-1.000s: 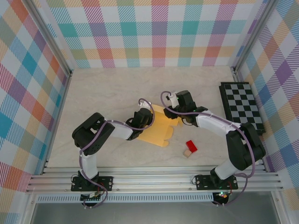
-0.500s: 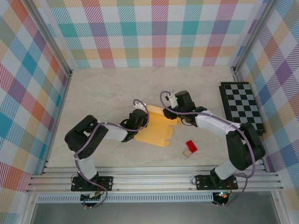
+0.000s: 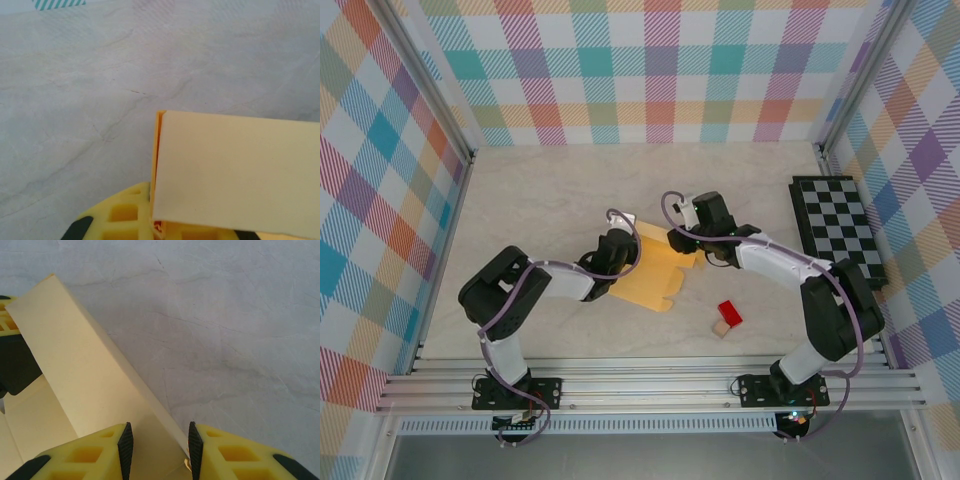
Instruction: Fold the paper box
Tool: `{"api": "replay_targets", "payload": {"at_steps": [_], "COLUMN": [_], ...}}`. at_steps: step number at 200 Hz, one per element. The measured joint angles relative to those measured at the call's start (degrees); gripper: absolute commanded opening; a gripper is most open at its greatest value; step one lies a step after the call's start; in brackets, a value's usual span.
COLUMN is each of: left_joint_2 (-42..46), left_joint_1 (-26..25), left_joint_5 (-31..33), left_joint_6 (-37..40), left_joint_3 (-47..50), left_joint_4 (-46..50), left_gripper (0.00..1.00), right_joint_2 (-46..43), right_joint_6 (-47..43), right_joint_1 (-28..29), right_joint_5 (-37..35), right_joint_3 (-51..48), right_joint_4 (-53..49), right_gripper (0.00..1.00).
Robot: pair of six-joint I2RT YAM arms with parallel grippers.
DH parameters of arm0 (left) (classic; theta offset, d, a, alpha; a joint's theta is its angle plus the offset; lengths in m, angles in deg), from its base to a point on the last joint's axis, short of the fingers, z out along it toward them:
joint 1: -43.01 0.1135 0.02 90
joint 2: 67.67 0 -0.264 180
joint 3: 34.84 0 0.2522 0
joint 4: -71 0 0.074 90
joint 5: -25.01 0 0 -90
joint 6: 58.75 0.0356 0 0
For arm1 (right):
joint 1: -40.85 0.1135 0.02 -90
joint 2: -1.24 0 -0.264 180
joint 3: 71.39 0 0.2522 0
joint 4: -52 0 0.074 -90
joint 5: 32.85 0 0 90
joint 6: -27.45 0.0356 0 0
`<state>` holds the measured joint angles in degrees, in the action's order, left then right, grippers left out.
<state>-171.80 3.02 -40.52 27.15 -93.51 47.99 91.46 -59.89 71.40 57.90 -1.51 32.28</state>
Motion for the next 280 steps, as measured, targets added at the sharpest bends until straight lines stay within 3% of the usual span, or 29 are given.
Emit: {"api": "replay_targets", "payload": {"at_steps": [85, 114, 167, 227, 280], "left_joint_2": [-2.32, -2.32, 1.68, 9.86, 7.85], "left_joint_1": [-0.52, -0.39, 4.83, 11.54, 12.44], "left_joint_5": [3.30, 3.28, -7.96, -20.24, -28.98], "left_joint_6": [0.48, 0.66, 0.90, 1.01, 3.93], "left_joint_3": [-4.92, -6.40, -0.96, 4.48, 2.56], "left_joint_4": [3.96, 6.91, 8.70, 9.05, 10.25], "left_gripper": [0.00, 0.30, 0.44, 0.44, 0.45], "right_joint_2": [0.59, 0.94, 1.49, 1.99, 3.13], "right_joint_6": [3.08, 3.85, 4.07, 3.34, 1.11], "right_joint_1": [0.22, 0.33, 1.18, 1.18, 0.76], "right_joint_5": [-0.66, -1.22, -1.11, -0.90, 0.70], "right_joint_3": [0.46, 0.90, 1.64, 3.21, 5.55], "right_joint_4": [0.15, 0.07, -1.27, -3.58, -6.69], "right_gripper": [0.34, 0.34, 0.34, 0.35, 0.36]}}
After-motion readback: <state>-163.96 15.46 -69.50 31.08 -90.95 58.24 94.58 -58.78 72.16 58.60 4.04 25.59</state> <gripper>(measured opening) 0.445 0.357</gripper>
